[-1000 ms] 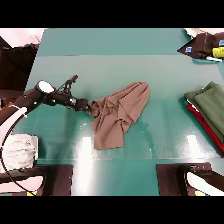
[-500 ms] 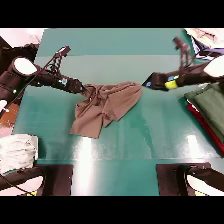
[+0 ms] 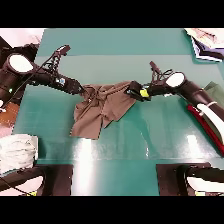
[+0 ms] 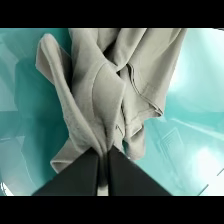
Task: Fold the shirts.
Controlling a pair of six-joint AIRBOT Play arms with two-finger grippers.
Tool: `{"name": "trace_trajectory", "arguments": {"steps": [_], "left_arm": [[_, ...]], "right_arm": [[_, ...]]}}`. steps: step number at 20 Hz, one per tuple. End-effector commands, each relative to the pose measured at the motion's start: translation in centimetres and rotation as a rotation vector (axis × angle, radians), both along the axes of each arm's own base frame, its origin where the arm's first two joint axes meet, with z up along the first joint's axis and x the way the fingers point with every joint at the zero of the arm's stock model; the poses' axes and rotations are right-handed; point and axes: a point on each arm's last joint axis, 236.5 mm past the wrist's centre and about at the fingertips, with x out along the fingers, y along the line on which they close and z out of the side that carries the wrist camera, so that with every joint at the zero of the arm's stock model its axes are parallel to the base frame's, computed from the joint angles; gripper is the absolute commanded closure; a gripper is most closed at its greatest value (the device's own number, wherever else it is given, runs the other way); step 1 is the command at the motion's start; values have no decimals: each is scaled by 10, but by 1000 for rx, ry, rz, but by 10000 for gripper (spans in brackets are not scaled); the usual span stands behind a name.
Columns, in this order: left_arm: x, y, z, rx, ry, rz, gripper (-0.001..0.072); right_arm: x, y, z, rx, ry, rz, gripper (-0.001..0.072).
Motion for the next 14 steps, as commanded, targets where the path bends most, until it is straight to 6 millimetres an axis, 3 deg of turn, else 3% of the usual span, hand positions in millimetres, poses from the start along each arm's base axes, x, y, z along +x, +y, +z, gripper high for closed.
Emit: {"name": "trace_trajectory", "arguments": {"steps": [1, 3, 6, 8, 10, 12, 14], "left_arm": [[-2, 0, 0, 2, 5, -6, 681], [-2, 0, 0, 2, 5, -6, 681], [-2, 0, 0, 2, 6, -6, 681], [-2, 0, 0, 0, 8, -2, 681], [-3, 0, 0, 1, 11, -5, 681], [-6, 0, -1, 3, 21, -14, 681], [-4, 11, 5, 32, 7, -11, 681]], "right_arm": [[18, 11, -20, 73, 51, -100, 236], [24, 11, -27, 76, 54, -128, 236], [39, 9, -27, 73, 8, -177, 298], [48, 12, -24, 67, -44, -206, 462], [53, 17, -20, 59, -92, -219, 697], [48, 22, -14, 50, -116, -175, 698], [38, 19, 9, 10, -212, -53, 699]]}}
